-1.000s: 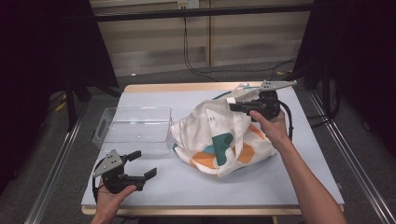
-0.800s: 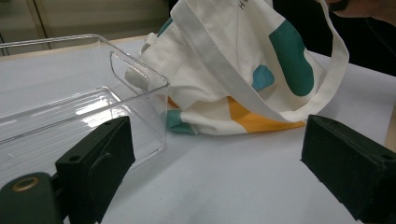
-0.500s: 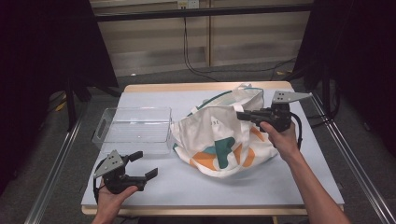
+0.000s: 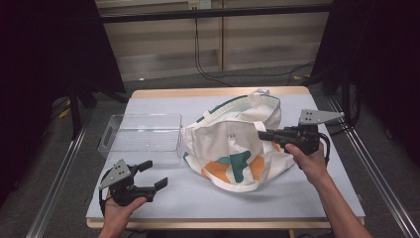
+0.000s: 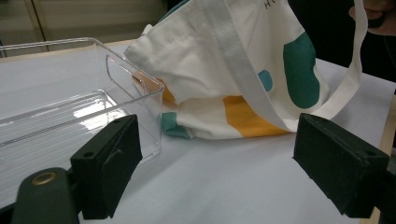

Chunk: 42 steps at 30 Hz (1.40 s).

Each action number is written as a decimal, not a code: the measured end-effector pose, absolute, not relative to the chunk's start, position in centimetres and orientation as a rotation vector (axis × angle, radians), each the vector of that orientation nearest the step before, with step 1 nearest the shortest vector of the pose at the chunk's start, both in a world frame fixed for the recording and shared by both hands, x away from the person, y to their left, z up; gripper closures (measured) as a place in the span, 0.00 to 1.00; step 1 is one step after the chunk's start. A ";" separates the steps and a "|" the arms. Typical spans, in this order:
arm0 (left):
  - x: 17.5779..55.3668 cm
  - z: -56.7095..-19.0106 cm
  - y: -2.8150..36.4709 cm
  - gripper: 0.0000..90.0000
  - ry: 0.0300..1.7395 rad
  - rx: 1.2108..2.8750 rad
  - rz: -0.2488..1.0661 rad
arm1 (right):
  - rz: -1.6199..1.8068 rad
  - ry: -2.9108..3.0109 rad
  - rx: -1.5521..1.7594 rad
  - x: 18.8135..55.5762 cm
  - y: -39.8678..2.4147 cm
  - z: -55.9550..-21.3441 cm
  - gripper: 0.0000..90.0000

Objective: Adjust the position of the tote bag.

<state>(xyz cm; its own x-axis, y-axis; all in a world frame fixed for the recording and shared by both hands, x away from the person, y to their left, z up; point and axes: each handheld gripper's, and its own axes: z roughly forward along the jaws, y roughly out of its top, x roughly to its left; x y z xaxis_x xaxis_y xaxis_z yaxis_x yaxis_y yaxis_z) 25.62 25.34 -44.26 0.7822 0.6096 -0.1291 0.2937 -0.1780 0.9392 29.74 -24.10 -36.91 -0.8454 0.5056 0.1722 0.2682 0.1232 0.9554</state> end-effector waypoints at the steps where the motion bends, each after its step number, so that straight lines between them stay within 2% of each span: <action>1: 25.7 -44.2 25.3 0.16 0.698 1.774 0.334 | 1.802 2.206 0.768 29.5 -24.2 -37.1 0.98; 11: 25.7 -44.2 25.3 0.16 0.715 1.761 0.327 | 1.743 2.273 0.760 27.1 -24.6 -38.2 0.98; 22: 25.6 -44.1 25.1 0.18 0.708 1.760 0.326 | 1.705 2.337 0.816 24.8 -25.4 -41.4 0.98; 42: 25.4 -43.9 25.4 0.18 0.705 1.756 0.318 | 1.515 2.456 0.942 24.5 -26.0 -46.4 0.98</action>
<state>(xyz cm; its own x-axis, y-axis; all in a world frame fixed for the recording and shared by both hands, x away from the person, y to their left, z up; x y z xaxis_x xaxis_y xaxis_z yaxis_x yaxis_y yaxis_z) 25.43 25.41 -43.90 0.7819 0.6069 -0.1424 0.2955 -0.1597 0.9419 24.52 -25.98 -46.40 -0.8022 0.5536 0.2234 0.4482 0.3113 0.8380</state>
